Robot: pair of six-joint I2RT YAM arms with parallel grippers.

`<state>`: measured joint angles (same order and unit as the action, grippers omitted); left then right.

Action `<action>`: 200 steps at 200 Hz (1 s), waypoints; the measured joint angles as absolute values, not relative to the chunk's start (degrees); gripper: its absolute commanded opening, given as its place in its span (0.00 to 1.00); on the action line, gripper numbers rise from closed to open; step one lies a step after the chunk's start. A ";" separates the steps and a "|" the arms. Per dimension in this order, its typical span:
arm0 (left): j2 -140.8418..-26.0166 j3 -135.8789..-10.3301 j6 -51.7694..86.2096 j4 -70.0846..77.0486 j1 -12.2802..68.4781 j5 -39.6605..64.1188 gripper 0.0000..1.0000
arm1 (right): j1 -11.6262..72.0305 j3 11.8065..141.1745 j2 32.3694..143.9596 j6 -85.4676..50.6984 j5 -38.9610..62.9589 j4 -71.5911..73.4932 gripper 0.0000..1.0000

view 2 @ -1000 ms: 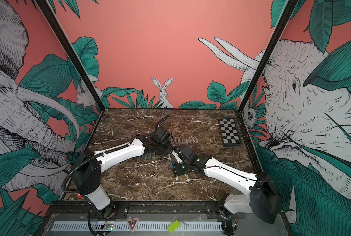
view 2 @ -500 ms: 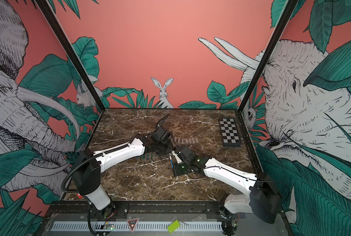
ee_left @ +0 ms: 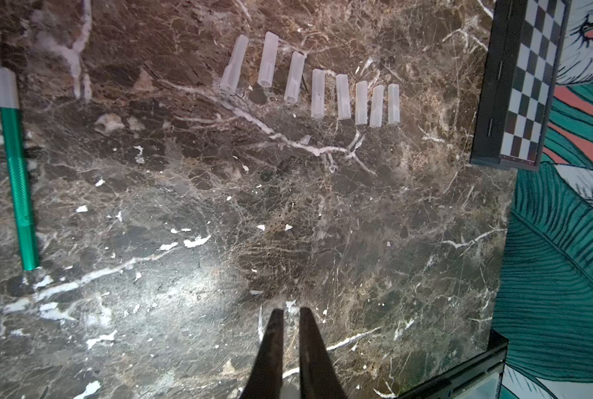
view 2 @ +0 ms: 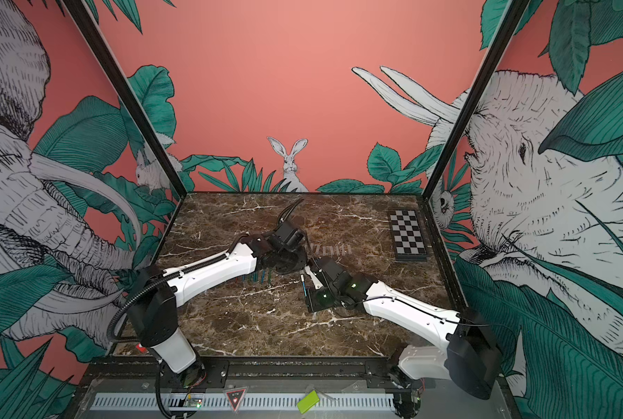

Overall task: Remove protective caps from carving knives
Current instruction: Place the protective sleeve at the center of the board.

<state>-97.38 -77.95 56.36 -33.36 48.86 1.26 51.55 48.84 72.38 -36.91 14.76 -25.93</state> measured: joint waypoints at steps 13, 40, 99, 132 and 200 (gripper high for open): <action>-97.38 -78.11 56.36 -33.56 48.60 1.50 0.00 | 51.62 48.82 72.16 -36.91 14.55 -25.87 0.00; -97.38 -78.87 56.12 -34.06 47.99 2.24 0.00 | 51.72 48.82 71.57 -36.99 13.96 -25.32 0.00; -97.38 -79.68 55.44 -34.83 46.76 4.84 0.00 | 51.92 47.92 71.00 -36.99 12.80 -23.73 0.00; -97.38 -79.66 55.46 -34.76 46.70 5.80 0.00 | 52.12 47.35 70.98 -36.93 12.45 -23.05 0.00; -97.38 -77.41 56.05 -32.34 46.19 6.72 0.00 | 52.27 46.96 71.02 -36.88 10.09 -22.98 0.00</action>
